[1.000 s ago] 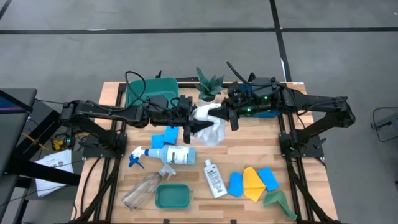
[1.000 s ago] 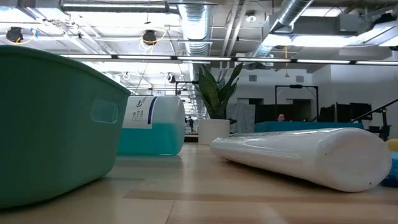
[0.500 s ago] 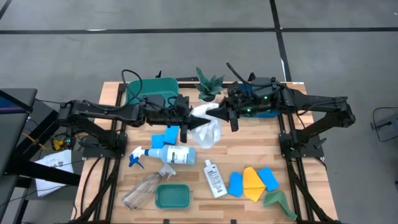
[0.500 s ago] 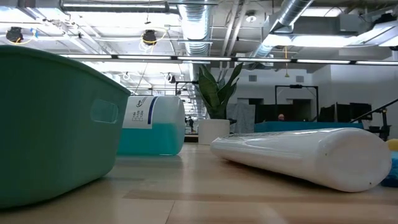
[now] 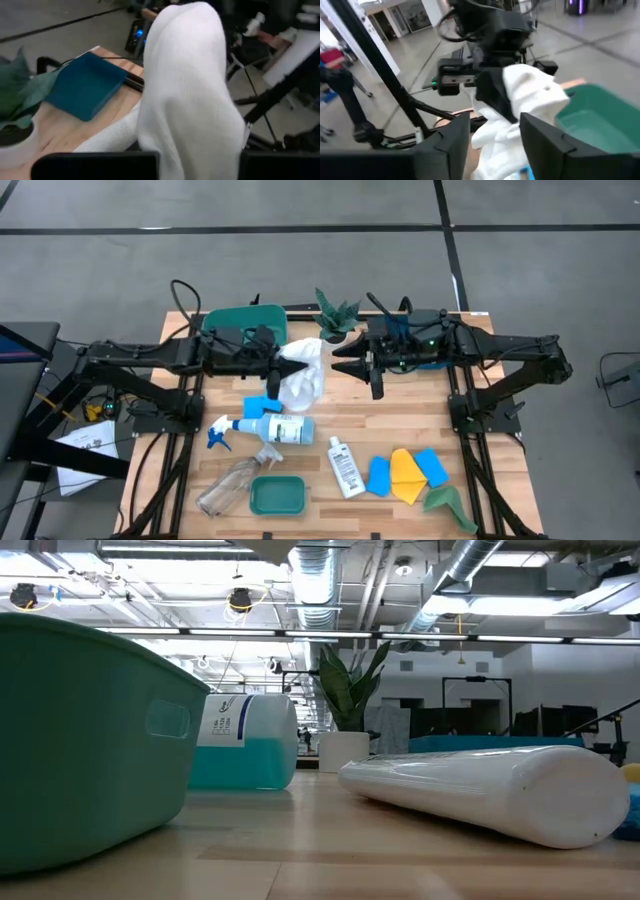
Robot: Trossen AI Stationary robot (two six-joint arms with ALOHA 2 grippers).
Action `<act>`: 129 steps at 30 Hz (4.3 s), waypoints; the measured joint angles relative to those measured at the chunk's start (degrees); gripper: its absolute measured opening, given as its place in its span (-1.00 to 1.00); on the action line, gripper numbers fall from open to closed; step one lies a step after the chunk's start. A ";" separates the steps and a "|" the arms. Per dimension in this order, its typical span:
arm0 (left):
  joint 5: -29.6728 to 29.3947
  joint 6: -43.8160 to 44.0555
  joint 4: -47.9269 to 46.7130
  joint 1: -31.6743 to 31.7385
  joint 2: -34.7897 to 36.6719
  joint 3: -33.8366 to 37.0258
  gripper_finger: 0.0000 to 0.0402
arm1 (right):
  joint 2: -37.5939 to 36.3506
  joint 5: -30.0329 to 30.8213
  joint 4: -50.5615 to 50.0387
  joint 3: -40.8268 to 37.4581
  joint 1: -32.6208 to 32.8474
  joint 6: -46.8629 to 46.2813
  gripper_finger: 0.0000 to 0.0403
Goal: Pick & Place Kitchen Items
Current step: Put the white microfiber cloth into the top green bin
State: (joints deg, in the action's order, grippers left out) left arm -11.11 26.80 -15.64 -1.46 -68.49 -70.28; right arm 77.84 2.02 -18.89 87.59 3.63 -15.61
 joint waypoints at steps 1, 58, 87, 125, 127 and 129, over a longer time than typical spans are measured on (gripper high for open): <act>0.00 1.20 0.14 0.32 -0.02 -0.02 -0.91 | 0.00 0.66 0.93 0.00 0.57 2.11 -0.12; -27.26 6.30 -21.75 6.51 9.41 -0.02 -0.91 | -4.07 10.01 -19.26 -0.02 2.22 -0.15 -0.08; -9.59 -30.17 -31.83 39.61 -17.04 0.00 -0.90 | -14.80 26.77 -45.29 -1.29 14.22 -23.01 -0.08; -5.38 -82.14 -28.55 46.41 -23.06 9.04 -0.89 | -14.78 31.67 -45.43 -1.29 17.96 -25.97 -0.08; -4.95 -82.08 -27.54 46.02 -23.06 10.23 -0.89 | -14.78 31.68 -45.43 -1.29 18.11 -26.00 -0.08; -4.79 -82.08 -26.30 45.49 -23.06 11.37 -0.89 | -14.78 31.69 -45.42 -1.29 18.11 -26.00 -0.08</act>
State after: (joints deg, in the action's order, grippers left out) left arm -15.90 -55.29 -41.93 44.04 -91.55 -58.91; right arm 63.07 33.71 -64.31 86.30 21.74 -41.60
